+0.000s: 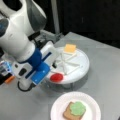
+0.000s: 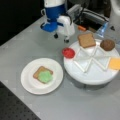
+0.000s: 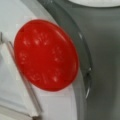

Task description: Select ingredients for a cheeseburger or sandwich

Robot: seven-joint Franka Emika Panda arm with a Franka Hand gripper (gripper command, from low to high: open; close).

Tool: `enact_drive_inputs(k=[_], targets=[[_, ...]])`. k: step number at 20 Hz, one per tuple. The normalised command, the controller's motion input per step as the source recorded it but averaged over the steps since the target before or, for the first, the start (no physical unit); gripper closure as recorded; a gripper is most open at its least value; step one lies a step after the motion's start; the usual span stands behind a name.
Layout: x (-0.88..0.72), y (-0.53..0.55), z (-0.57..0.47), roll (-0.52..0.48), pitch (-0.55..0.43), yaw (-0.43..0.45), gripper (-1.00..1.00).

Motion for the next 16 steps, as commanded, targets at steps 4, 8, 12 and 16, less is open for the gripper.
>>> enact_drive_inputs(k=[4,8,12,16], targets=[[0.15,-0.15,-0.09,0.466,-0.102,0.044,-1.00],[0.12,-0.18,-0.12,0.445,-0.074,0.073,-1.00],[0.11,-0.19,-0.10,0.381,-0.081,0.087,-1.00],[0.11,-0.18,-0.10,0.378,-0.076,0.100,-1.00]])
